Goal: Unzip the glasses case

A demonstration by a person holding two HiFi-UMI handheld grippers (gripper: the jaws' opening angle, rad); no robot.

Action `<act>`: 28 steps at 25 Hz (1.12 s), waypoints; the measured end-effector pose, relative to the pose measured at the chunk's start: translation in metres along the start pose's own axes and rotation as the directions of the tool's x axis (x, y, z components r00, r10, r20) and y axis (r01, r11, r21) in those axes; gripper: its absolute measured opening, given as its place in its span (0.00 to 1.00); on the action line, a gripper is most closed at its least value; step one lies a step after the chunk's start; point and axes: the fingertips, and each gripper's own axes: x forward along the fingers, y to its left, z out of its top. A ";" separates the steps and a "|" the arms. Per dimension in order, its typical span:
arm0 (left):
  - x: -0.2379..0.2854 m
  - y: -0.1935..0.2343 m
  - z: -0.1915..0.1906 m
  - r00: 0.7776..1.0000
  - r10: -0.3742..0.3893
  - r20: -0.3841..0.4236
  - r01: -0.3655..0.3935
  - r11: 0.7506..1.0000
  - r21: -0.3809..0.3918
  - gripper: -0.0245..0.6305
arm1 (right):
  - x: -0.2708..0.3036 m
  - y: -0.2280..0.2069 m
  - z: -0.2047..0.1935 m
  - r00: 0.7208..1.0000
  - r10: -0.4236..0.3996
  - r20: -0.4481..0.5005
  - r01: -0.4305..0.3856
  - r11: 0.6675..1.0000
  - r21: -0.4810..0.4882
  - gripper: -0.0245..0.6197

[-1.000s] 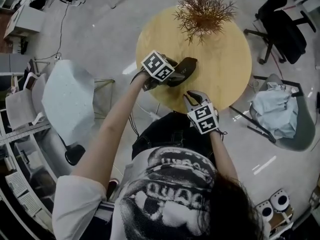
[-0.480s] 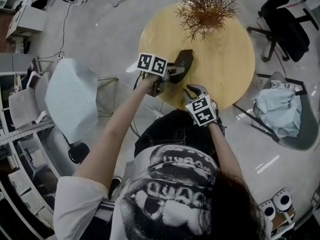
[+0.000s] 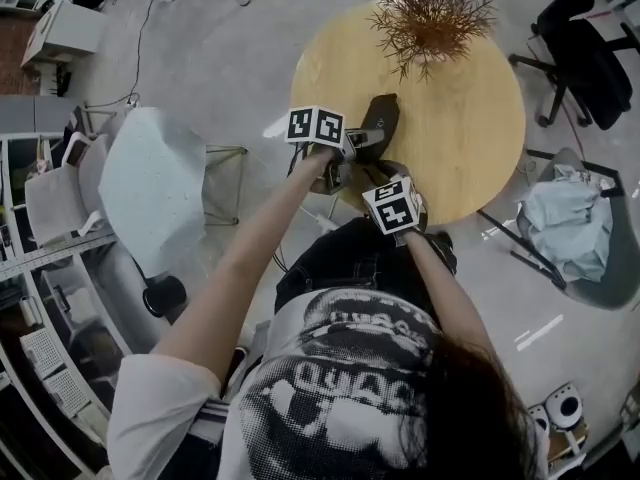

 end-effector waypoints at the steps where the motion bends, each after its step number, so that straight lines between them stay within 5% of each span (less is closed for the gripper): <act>1: 0.000 0.000 0.000 1.000 -0.012 0.005 0.012 0.999 -0.032 0.50 | 0.001 -0.001 0.001 1.000 -0.006 0.006 0.006 1.000 0.013 0.22; 9: -0.007 0.009 0.006 0.992 -0.078 0.104 0.103 0.958 -0.267 0.49 | 0.000 -0.013 0.003 0.996 -0.071 0.053 0.066 0.992 0.104 0.07; 28: -0.003 0.006 0.008 0.997 -0.038 0.073 0.047 0.989 -0.138 0.47 | -0.017 -0.031 -0.007 0.999 -0.037 -0.023 0.032 0.986 -0.164 0.04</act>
